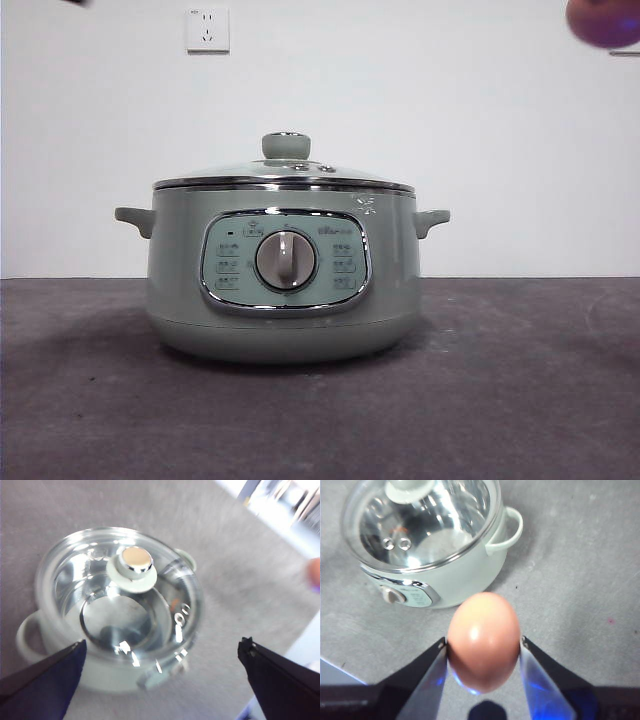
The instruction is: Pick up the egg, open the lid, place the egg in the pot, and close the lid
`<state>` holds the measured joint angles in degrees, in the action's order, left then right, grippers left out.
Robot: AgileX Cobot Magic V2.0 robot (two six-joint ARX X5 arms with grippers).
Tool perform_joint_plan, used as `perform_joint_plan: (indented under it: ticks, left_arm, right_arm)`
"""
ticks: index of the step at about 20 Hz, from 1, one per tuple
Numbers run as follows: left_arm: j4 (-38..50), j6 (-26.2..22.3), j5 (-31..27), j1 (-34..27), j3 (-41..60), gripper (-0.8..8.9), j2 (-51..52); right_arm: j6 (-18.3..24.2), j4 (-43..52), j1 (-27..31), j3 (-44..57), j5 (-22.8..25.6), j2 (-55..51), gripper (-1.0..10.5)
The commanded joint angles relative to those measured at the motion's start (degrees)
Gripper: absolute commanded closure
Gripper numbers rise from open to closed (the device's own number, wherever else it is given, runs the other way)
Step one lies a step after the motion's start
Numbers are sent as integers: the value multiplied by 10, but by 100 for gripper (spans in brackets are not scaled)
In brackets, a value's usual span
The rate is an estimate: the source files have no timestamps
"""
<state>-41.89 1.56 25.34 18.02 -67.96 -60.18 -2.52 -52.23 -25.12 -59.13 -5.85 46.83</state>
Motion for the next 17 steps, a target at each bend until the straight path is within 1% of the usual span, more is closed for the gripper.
perform_joint_plan:
  ticks: [1, 5, 10, 13, 17]
  left_arm:
    - [42, 1, -57, 47, -23, 248, -60]
    - [101, -5, -121, 99, -64, 248, -176]
    - [157, -16, -165, 123, -99, 248, -289]
    - [187, -16, -177, 124, -101, 249, -324]
    - [207, -11, -183, 124, -101, 252, -337]
  right_arm:
    - [-11, -8, 0, 0, -2, -13, 963]
    - [-21, -23, -1, 0, -2, -27, 963]
    - [-21, -24, -1, 0, -2, -30, 963]
    - [-21, -24, -1, 0, -2, -30, 963]
    - [-21, -24, -1, 0, -2, -30, 963]
